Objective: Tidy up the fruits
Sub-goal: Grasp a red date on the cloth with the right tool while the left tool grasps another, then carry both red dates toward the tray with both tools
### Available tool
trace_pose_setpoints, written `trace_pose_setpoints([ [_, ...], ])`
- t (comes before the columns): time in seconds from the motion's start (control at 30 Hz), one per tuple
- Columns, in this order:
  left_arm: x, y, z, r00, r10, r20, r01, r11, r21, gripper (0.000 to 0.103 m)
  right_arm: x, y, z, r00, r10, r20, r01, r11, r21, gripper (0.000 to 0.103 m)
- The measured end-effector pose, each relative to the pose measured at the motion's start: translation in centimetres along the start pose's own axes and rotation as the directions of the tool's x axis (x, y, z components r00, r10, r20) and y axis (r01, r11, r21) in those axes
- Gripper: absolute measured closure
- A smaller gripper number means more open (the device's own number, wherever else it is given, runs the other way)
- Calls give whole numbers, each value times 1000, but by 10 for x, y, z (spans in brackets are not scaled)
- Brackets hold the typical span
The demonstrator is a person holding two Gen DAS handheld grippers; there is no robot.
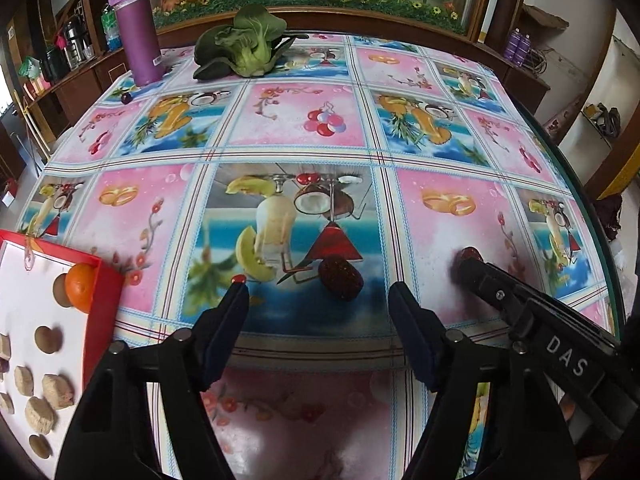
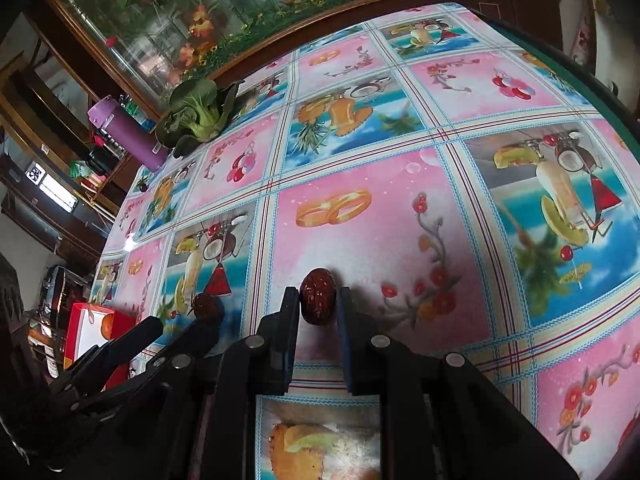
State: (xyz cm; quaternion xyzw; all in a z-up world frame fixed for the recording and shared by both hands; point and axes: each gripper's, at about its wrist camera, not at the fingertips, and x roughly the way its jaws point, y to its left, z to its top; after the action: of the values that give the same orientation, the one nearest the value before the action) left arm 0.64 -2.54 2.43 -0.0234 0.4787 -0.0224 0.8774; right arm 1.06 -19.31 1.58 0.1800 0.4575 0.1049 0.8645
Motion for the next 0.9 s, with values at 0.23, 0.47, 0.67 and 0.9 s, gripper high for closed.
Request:
trace_pose_setpoints([
  [0.23,11,1,3,1000,-21,-18,21,1000,2,52,1,1,0,1000,-11,4,11,1000,-12,86],
  [0.47,13,5,5,999,-39,-8,39,999,8,70,2,5,0,999,-34,14,34,999,-39,86],
  [0.67,11,8,3,999,-51,-4,51,999,17,77,3,10,-2,998,-63,28,65,995,-77,86],
  [0.9,-11,15,-4,998,-46,44,45,999,22,77,5,26,-9,988,-141,69,151,973,-173,86],
])
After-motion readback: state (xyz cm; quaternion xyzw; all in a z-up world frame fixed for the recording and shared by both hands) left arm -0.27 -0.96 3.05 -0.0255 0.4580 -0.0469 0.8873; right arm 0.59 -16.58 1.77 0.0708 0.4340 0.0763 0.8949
